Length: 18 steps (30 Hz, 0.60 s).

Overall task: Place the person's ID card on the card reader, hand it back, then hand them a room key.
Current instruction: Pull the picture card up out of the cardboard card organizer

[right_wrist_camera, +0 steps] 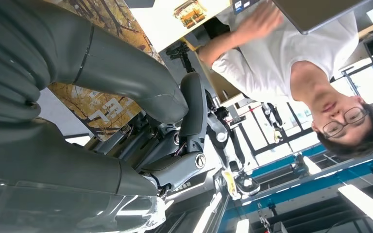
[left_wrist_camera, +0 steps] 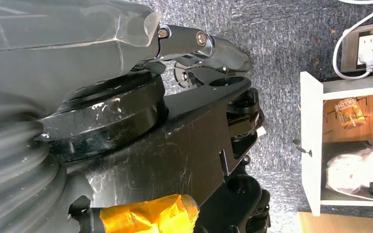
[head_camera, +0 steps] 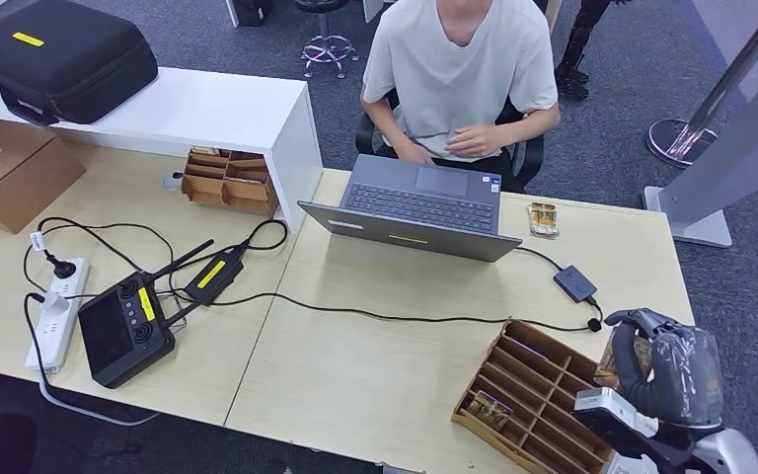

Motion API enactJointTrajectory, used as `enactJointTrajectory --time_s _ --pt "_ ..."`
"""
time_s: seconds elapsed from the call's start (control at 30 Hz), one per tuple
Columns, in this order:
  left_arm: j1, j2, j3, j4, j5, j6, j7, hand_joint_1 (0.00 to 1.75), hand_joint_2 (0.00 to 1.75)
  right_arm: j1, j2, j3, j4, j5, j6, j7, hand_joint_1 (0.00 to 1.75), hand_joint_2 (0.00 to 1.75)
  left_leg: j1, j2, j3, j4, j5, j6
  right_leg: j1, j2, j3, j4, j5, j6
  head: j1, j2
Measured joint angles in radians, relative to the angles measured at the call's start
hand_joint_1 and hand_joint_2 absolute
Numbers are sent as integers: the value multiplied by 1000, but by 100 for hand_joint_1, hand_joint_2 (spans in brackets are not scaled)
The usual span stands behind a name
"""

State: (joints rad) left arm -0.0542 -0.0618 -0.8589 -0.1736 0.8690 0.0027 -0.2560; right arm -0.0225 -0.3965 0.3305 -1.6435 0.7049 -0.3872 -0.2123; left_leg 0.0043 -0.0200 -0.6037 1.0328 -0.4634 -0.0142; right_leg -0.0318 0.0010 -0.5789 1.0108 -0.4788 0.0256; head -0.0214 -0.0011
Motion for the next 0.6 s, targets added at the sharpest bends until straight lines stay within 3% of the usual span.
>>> enactJointTrajectory --time_s 0.6 --pt "0 0 -1 0 -2 0 3 0 175 -31 12 0 -2 0 0 0 175 175 0 0 0 0 0 0 0 0 0 0 0 0 0 0"
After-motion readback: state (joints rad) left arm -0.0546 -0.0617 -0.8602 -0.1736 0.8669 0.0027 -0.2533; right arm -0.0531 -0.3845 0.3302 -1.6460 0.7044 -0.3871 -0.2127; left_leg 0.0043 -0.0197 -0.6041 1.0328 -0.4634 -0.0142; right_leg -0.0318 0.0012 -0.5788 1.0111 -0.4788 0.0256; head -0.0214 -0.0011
